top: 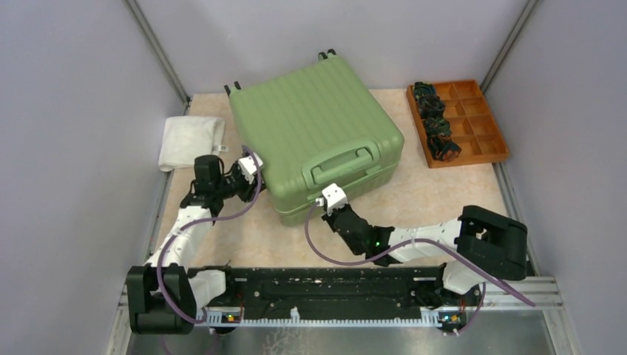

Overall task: Pack the luggage
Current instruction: Zip the luggage at the center of the board.

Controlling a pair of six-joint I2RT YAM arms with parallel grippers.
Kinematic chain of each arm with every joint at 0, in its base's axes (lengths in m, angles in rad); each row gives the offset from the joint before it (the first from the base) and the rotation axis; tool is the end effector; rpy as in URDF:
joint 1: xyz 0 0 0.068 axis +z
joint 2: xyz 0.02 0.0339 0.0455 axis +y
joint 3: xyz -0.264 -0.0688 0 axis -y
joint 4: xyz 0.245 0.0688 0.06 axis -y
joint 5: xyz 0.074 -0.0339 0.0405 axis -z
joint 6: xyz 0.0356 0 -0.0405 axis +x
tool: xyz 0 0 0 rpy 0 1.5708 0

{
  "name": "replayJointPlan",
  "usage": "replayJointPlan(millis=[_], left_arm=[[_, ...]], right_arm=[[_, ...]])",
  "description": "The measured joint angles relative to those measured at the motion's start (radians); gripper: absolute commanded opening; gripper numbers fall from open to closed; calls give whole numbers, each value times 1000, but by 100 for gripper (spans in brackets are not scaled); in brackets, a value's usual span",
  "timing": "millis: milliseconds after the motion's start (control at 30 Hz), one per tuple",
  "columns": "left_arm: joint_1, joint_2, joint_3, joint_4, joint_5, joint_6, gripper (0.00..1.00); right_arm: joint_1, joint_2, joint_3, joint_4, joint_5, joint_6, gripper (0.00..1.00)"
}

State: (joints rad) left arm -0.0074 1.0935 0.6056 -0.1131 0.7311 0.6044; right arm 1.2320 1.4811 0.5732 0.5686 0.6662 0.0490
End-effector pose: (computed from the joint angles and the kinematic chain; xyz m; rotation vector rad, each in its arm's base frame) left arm 0.2260 -0.0254 0.2293 0.9821 1.7771 -0.4197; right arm 0.1173 0.2668 0.1863 -0.6346 1.7308 0.2603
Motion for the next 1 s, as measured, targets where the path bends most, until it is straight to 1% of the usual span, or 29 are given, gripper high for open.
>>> replayJointPlan(millis=[167, 433, 467, 533, 567, 600, 700, 733, 767, 867, 1000], left_arm=[[-12, 2, 15, -24, -35, 9, 49], [-18, 3, 26, -29, -89, 19, 49], [-19, 5, 29, -30, -92, 19, 49], [-21, 7, 30, -29, -95, 16, 49], [-23, 8, 31, -29, -95, 15, 49], [-26, 8, 32, -30, -96, 14, 49], [-45, 8, 37, -44, -94, 14, 49], [-57, 9, 42, -56, -93, 14, 49], [-71, 9, 49, -72, -91, 14, 49], [-100, 9, 52, -96, -56, 10, 49], [-115, 9, 61, -117, -17, 3, 49]], right_arm=[[45, 34, 29, -4, 72, -21, 0], [101, 52, 62, -42, 105, -16, 0], [106, 52, 63, -46, 108, -6, 4], [114, 52, 63, -50, 121, 13, 14], [119, 52, 63, -50, 127, 24, 21], [123, 50, 62, -48, 133, 33, 32], [159, 25, 35, -12, 118, 67, 54], [183, 5, 28, 14, 103, 82, 58], [203, -14, 25, 31, 98, 96, 60], [244, -100, 9, 87, 100, 133, 61], [244, -175, 1, 62, 132, 201, 60]])
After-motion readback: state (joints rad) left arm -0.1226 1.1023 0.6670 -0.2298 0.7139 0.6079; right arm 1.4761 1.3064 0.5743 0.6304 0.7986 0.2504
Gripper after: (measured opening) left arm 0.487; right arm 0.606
